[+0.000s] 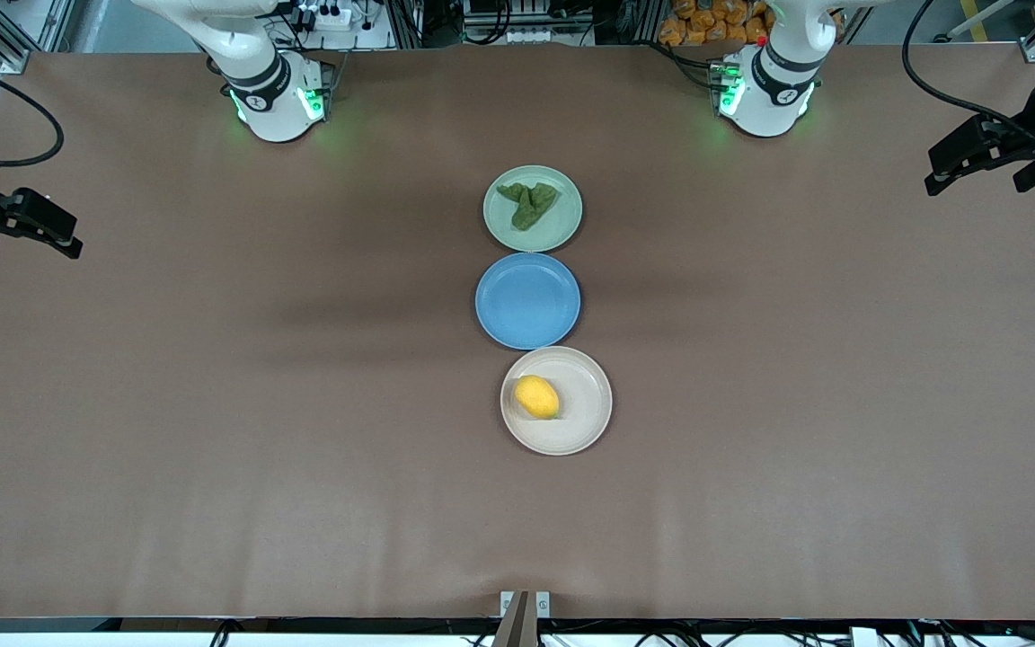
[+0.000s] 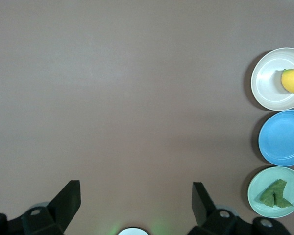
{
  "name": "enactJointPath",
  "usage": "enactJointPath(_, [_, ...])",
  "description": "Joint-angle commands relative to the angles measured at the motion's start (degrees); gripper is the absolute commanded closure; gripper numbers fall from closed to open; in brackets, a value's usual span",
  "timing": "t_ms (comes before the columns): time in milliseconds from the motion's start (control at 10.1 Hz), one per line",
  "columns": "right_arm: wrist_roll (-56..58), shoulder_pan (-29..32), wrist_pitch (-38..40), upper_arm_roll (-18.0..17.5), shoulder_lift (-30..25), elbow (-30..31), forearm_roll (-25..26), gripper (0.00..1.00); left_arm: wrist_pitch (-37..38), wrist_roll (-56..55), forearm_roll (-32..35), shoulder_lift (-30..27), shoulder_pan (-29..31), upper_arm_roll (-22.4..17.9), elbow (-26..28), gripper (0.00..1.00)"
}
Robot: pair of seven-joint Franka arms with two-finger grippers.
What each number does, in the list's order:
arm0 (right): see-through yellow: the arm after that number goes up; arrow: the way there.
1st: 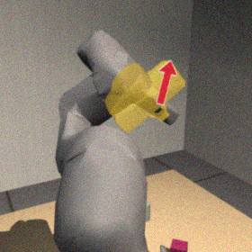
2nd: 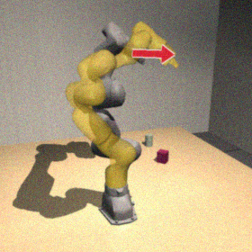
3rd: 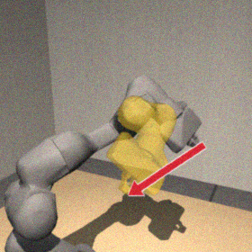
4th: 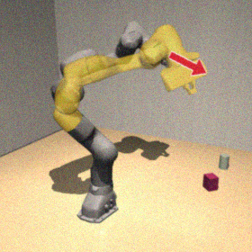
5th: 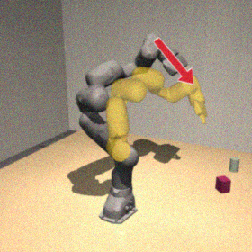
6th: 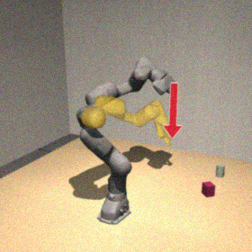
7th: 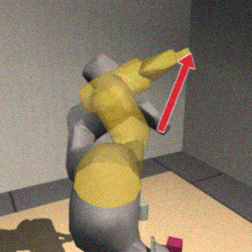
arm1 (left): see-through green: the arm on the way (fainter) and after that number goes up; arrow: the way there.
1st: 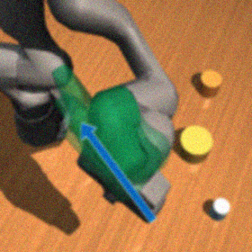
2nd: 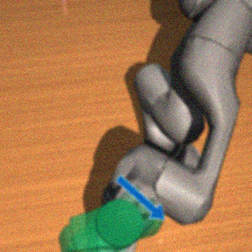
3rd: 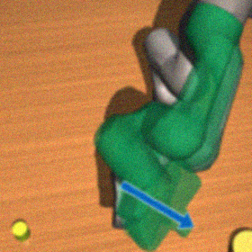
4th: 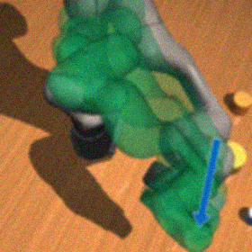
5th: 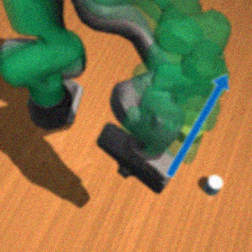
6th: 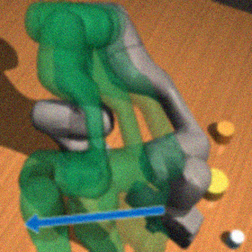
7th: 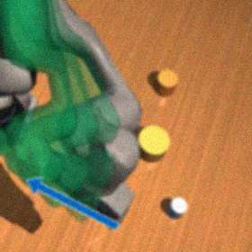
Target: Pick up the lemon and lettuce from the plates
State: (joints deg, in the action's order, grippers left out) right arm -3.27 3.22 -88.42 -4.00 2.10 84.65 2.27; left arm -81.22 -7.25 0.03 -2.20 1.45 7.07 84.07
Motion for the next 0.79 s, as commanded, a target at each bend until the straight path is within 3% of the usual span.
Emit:
enactJointPath(0, [0.5, 0.4, 0.2, 0.0, -0.2, -0.3, -1.2, 0.0, -0.3, 1.4, 0.5, -0.4, 0.4, -0.4, 0.3, 0.0])
enactJointPath(397, [0.4, 0.4, 0.5, 0.0, -0.2, -0.3, -1.2, 0.0, -0.6, 1.5, 1.6, 1.2, 0.3, -0.4, -0.5, 0.0])
enactJointPath(695, [0.2, 0.4, 0.8, 0.0, -0.3, -0.1, -1.2, 0.0, -4.4, 0.6, 0.6, 4.0, -3.1, 1.5, -0.4, 0.0])
